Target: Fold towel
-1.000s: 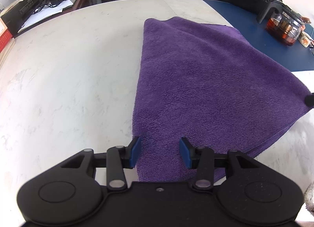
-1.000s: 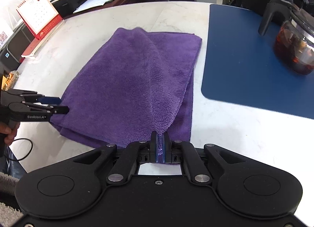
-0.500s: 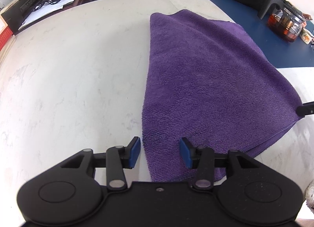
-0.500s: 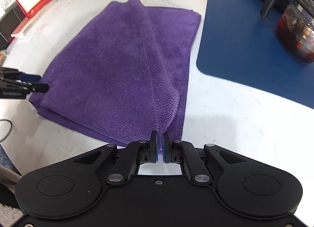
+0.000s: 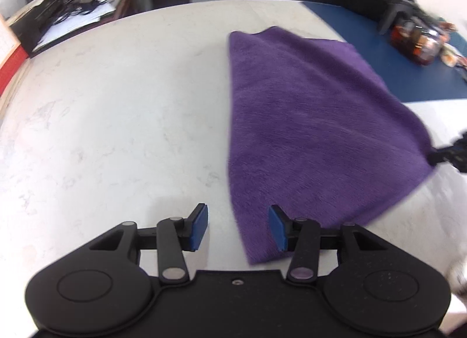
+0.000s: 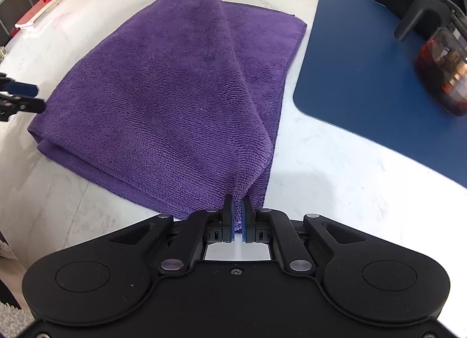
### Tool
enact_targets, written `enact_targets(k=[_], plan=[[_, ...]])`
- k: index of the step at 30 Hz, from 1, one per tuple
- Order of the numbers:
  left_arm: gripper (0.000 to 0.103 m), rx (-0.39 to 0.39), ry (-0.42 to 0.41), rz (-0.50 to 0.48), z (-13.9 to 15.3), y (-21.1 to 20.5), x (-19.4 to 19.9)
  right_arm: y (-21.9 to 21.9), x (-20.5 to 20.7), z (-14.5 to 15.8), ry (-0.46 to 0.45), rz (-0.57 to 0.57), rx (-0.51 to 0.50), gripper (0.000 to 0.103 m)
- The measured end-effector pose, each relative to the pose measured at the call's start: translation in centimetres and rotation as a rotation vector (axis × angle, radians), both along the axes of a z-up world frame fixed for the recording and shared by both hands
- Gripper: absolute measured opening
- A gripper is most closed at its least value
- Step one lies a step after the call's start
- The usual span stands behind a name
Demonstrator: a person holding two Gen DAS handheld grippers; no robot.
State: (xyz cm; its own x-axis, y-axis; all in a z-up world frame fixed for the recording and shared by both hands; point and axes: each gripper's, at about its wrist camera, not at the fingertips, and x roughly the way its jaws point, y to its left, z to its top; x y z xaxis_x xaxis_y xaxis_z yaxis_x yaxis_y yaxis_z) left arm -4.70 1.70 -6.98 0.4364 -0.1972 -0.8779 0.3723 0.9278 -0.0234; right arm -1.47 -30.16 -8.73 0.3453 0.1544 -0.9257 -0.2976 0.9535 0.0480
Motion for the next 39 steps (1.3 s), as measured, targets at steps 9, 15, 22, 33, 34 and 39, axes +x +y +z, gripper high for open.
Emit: enact_targets(k=[9, 15, 22, 33, 34, 39], plan=[[0.044, -0.015, -0.009, -0.054, 0.0, -3.6, -1.0, -0.1, 0.0, 0.1, 0.015, 0.01, 0.006, 0.004], [0.044, 0.141, -0.113, -0.166, -1.1, -7.3, -1.8, -0.3, 0.1, 0.1, 0.014, 0.021, 0.011, 0.004], [0.044, 0.276, -0.205, -0.289, -2.7, -10.0, -3.4, -0.6, -0.1, 0.3, 0.014, 0.039, 0.023, 0.004], [0.051, 0.556, -0.389, -0.491, -4.8, -11.3, -5.5, -0.9, -0.2, 0.4, 0.016, 0.071, 0.034, 0.004], [0.051, 0.57, -0.387, -0.47, -4.9, -10.9, -5.3, -1.0, -0.2, 0.4, 0.016, 0.073, 0.034, 0.004], [0.051, 0.639, -0.378, -0.368, -5.1, -9.0, -4.0, -1.0, -0.2, 0.3, 0.014, 0.075, 0.038, 0.004]])
